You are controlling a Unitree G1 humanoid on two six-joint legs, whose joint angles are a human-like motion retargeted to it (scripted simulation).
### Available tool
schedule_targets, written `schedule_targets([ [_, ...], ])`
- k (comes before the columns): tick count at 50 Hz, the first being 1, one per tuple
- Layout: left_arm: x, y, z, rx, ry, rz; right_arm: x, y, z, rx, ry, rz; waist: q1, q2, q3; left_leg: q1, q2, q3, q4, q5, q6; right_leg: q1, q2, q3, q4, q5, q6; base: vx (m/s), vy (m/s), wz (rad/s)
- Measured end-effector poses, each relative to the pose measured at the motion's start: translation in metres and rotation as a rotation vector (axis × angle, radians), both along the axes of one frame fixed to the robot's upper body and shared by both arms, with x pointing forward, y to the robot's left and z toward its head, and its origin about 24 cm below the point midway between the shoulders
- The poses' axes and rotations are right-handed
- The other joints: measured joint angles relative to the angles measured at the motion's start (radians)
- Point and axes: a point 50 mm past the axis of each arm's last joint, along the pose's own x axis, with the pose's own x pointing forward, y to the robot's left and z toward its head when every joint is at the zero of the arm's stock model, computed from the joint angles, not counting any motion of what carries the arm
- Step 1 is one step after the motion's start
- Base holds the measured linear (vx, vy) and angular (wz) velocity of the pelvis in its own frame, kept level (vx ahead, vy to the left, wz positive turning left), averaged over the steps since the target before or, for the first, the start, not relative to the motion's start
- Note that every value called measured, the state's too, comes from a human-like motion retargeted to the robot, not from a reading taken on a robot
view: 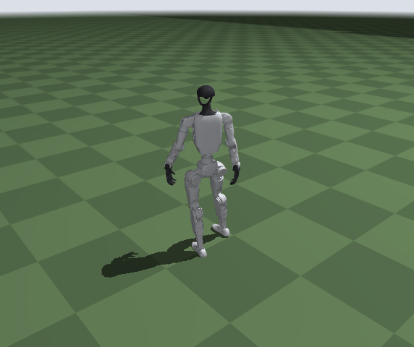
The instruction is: Kungfu
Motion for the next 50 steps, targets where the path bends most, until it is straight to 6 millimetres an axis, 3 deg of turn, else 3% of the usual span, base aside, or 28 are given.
schedule_targets([
  [2,-0.006,-0.001,-0.004,0.014,-0.007,0.070,-0.022,0.004,0.001,-0.011,0.117,0.061,0.023,-0.009,0.025,0.019,0.032,-0.035,0.020,-0.023,-0.028,0.035,0.036,-0.012,-0.022,0.045,0.010,0.13,-0.56,1.56],
  [3,-0.010,-0.005,-0.007,0.012,-0.015,0.113,-0.032,0.007,0.001,-0.016,0.166,0.097,0.035,-0.021,0.027,0.022,0.005,-0.048,0.018,-0.017,-0.015,0.041,-0.004,-0.051,-0.029,0.046,0.008,0.12,-0.32,1.29],
  [5,-0.023,-0.008,-0.012,0.015,-0.022,0.216,-0.048,0.019,0.002,-0.004,0.248,0.175,0.072,-0.017,0.024,0.024,0.027,-0.066,0.016,-0.014,-0.021,0.049,0.013,-0.137,-0.003,-0.030,-0.140,0.17,-0.43,0.95],
  [7,-0.042,-0.009,-0.016,0.011,-0.007,0.315,-0.060,0.031,0.002,0.033,0.278,0.223,0.128,-0.030,0.003,0.015,0.046,-0.063,0.030,-0.015,-0.032,0.069,0.039,-0.178,0.001,-0.087,-0.219,0.25,-0.82,0.64],
  [10,-0.073,-0.011,-0.020,0.010,0.048,0.465,-0.061,0.049,0.001,0.116,0.239,0.268,0.159,-0.063,-0.039,-0.085,0.046,-0.119,0.144,0.012,-0.064,0.098,0.025,-0.247,-0.011,-0.148,-0.214,0.12,-0.68,1.46],
  [13,-0.092,-0.038,-0.030,0.006,0.101,0.686,-0.038,0.041,-0.002,0.095,0.148,0.322,0.087,-0.059,-0.048,-0.253,0.038,-0.164,0.334,0.116,-0.147,0.101,0.011,-0.369,-0.029,-0.173,-0.220,-0.12,-0.29,2.38],
  [15,-0.106,-0.058,-0.035,-0.016,0.133,0.864,-0.015,0.021,-0.003,0.022,0.110,0.399,0.115,-0.047,-0.050,-0.325,0.086,-0.017,0.416,0.174,-0.181,0.113,0.031,-0.346,-0.052,-0.193,-0.231,-0.16,-0.14,0.77],
  [20,-0.166,-0.083,-0.030,-0.104,0.317,1.072,0.029,-0.019,0.001,-0.086,0.131,0.538,0.100,-0.025,-0.051,-0.345,0.165,0.339,0.434,0.137,-0.131,0.121,0.045,-0.422,-0.065,-0.195,-0.248,-0.03,-0.07,0.35],
  [23,-0.197,-0.097,-0.024,-0.073,0.414,1.048,0.050,-0.030,0.005,-0.088,0.112,0.537,0.128,-0.015,-0.055,-0.288,0.139,0.489,0.301,0.113,-0.177,0.126,0.069,-0.423,-0.066,-0.206,-0.258,0.04,-0.08,0.12],
  [25,-0.213,-0.101,-0.019,-0.030,0.458,1.030,0.063,-0.035,0.009,-0.088,0.054,0.516,0.133,-0.017,-0.061,-0.256,0.095,0.536,0.211,0.054,-0.107,0.137,0.075,-0.430,-0.070,-0.219,-0.258,0.10,-0.08,0.54],
  [28,-0.228,-0.100,-0.014,0.035,0.512,1.026,0.075,-0.039,0.013,-0.099,-0.056,0.453,0.100,-0.008,-0.086,-0.156,0.107,0.719,0.088,-0.024,-0.025,0.150,0.093,-0.487,-0.071,-0.241,-0.254,0.19,-0.08,1.23],
  [30,-0.230,-0.097,-0.011,0.059,0.545,1.044,0.079,-0.035,0.014,-0.105,-0.118,0.405,0.074,0.002,-0.090,-0.152,0.067,0.539,0.048,-0.017,-0.044,0.166,0.117,-0.510,-0.068,-0.252,-0.248,0.29,-0.08,1.10],
  [32,-0.225,-0.092,-0.012,0.064,0.539,1.072,0.081,-0.023,0.012,-0.096,-0.154,0.374,0.078,-0.015,-0.095,-0.176,0.030,0.402,0.048,-0.011,-0.067,0.178,0.114,-0.515,-0.057,-0.257,-0.238,0.18,-0.10,0.43],
  [34,-0.209,-0.081,-0.017,0.081,0.473,1.066,0.081,-0.011,0.009,-0.081,-0.185,0.342,0.055,-0.024,-0.099,-0.144,0.059,0.480,0.012,-0.007,-0.049,0.183,0.107,-0.584,-0.033,-0.267,-0.219,0.06,-0.10,1.36],
  [36,-0.186,-0.067,-0.023,0.097,0.378,1.023,0.077,-0.003,0.008,-0.064,-0.211,0.335,0.012,-0.027,-0.099,-0.120,0.062,0.486,-0.014,-0.016,-0.021,0.177,0.096,-0.659,0.015,-0.267,-0.176,0.12,-0.09,1.95],
  [38,-0.159,-0.056,-0.027,0.091,0.284,0.964,0.070,0.004,0.006,-0.046,-0.215,0.373,0.032,-0.037,-0.093,-0.117,0.058,0.443,-0.030,-0.013,-0.008,0.142,0.092,-0.630,0.095,-0.232,-0.139,0.14,-0.12,0.63],
  [44,-0.086,-0.043,-0.031,-0.023,0.086,0.699,0.030,0.016,-0.002,-0.071,-0.036,0.524,0.029,-0.014,-0.102,-0.113,0.107,0.420,-0.037,-0.003,-0.021,0.043,0.079,-0.563,0.239,-0.173,-0.094,0.16,-0.09,0.62],
  [50,-0.033,-0.047,-0.028,-0.036,-0.082,0.479,0.000,0.019,-0.004,-0.071,0.116,0.545,-0.009,-0.004,-0.090,-0.082,0.107,0.380,-0.054,0.002,-0.032,0.014,-0.035,-0.551,0.101,-0.054,-0.172,0.17,-0.16,0.54],
])
